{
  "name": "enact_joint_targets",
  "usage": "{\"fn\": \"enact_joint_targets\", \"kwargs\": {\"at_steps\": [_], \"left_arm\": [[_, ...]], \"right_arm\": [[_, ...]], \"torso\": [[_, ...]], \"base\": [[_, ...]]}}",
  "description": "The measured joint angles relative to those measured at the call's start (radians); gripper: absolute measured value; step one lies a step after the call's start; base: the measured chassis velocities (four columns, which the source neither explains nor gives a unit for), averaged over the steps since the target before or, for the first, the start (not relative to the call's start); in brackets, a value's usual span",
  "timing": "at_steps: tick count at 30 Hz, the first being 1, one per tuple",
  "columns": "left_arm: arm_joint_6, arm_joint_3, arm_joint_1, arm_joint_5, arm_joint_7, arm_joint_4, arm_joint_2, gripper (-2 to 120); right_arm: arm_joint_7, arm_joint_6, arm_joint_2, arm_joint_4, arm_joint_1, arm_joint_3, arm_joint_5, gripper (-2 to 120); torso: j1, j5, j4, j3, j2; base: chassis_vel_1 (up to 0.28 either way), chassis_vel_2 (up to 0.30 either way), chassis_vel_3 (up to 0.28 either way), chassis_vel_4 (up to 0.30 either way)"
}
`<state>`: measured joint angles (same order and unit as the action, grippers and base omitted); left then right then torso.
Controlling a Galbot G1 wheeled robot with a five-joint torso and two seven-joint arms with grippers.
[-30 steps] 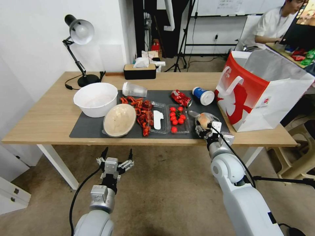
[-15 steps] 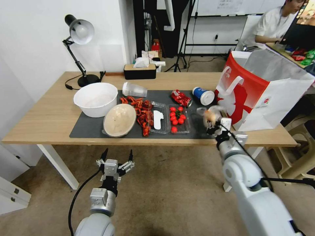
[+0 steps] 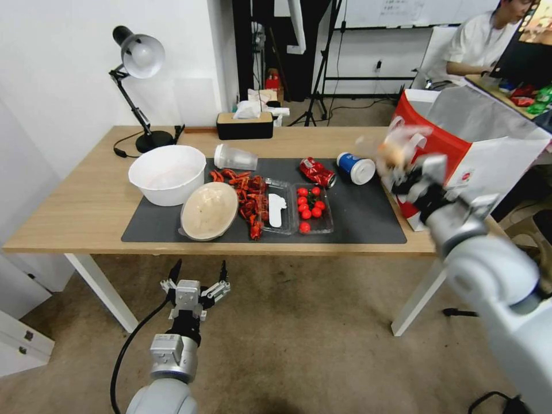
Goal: Pick up the trash from the table and place it into the takeout bag.
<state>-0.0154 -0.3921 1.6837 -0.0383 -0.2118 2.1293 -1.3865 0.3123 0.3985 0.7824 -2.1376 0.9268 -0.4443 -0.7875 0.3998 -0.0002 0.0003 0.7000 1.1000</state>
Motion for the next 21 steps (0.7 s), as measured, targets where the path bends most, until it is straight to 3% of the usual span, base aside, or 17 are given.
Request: {"fn": "enact_joint_targets", "kwargs": {"at_steps": [2, 6, 14, 18, 20, 21], "left_arm": [[0.002, -0.008, -0.008, -0.014, 0.000, 0.000, 0.015, 100], [0.013, -0.008, -0.012, -0.021, -0.001, -0.001, 0.019, 100], [0.018, 0.008, -0.007, -0.011, -0.004, 0.003, 0.007, 100], [0.019, 0.003, -0.008, -0.003, -0.012, 0.001, 0.005, 100], [0.020, 0.001, -0.008, 0.000, -0.013, 0.000, 0.004, 100], [0.020, 0.001, -0.008, 0.001, -0.014, -0.001, 0.003, 100]], "right_arm": [[0.061, -0.023, -0.054, 0.090, -0.135, 0.036, -0.095, 9], [0.127, 0.013, -0.097, 0.186, -0.245, 0.057, -0.196, 9], [0.196, 0.065, -0.115, 0.261, -0.293, 0.057, -0.258, 8], [0.225, 0.074, -0.112, 0.272, -0.288, 0.057, -0.278, 14], [0.230, 0.081, -0.110, 0.279, -0.285, 0.057, -0.287, 28], [0.230, 0.082, -0.110, 0.280, -0.285, 0.057, -0.288, 28]], "torso": [[0.000, 0.0003, 0.0000, 0.000, 0.000], [0.000, 0.0003, 0.0000, 0.000, 0.000], [0.000, 0.0004, -0.0004, 0.000, 0.000], [0.000, 0.0005, -0.0004, 0.000, 0.000], [0.000, 0.0003, -0.0003, 0.000, 0.000], [0.000, 0.0003, -0.0003, 0.000, 0.000]], "base": [[0.000, 0.000, 0.000, 0.000], [0.000, 0.000, 0.000, 0.000], [0.000, 0.000, 0.000, 0.000], [0.000, 0.000, 0.000, 0.000], [0.000, 0.000, 0.000, 0.000], [0.000, 0.000, 0.000, 0.000]]}}
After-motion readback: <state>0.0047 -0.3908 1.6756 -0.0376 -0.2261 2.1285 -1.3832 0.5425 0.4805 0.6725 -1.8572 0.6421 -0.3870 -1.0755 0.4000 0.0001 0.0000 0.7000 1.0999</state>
